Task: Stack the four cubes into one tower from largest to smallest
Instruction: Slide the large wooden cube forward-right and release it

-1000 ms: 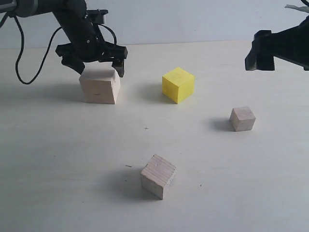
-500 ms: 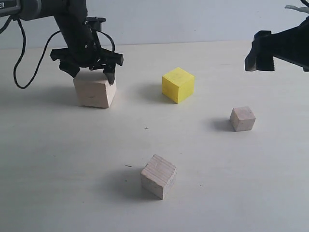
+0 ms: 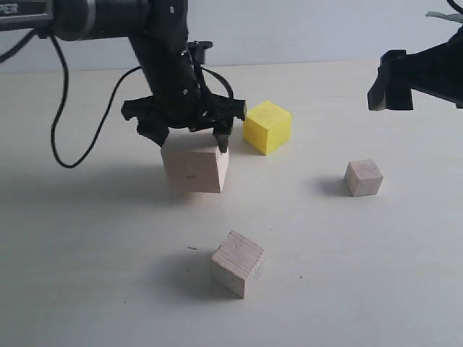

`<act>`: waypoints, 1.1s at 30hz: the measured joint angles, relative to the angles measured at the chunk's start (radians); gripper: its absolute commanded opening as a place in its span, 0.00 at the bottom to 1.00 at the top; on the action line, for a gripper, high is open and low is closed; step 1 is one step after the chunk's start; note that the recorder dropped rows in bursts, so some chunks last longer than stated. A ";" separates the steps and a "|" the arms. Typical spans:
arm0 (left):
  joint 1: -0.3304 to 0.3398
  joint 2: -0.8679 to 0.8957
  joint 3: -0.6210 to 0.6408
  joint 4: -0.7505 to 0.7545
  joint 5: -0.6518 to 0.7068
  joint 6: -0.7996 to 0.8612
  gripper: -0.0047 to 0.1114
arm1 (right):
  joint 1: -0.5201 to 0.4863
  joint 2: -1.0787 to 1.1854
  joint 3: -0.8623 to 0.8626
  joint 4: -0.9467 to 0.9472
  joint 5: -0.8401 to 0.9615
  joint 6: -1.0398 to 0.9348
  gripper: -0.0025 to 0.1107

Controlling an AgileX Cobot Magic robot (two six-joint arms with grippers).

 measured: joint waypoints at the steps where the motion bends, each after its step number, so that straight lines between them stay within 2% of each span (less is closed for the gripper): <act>1: 0.000 -0.032 0.044 0.008 -0.032 -0.035 0.06 | 0.000 0.000 0.000 0.000 0.002 0.000 0.88; 6: 0.000 -0.146 0.225 0.042 -0.159 -0.197 0.06 | 0.000 0.000 0.000 0.013 0.006 -0.002 0.88; 9: 0.000 -0.161 0.264 0.044 -0.179 -0.239 0.06 | 0.000 0.000 0.000 0.014 0.009 -0.002 0.88; 17: -0.031 -0.161 0.275 0.050 -0.218 -0.289 0.06 | 0.000 0.000 0.000 0.014 0.009 -0.002 0.88; 33: -0.032 -0.117 0.275 0.132 -0.244 -0.287 0.06 | 0.000 0.000 0.000 0.015 0.009 -0.002 0.88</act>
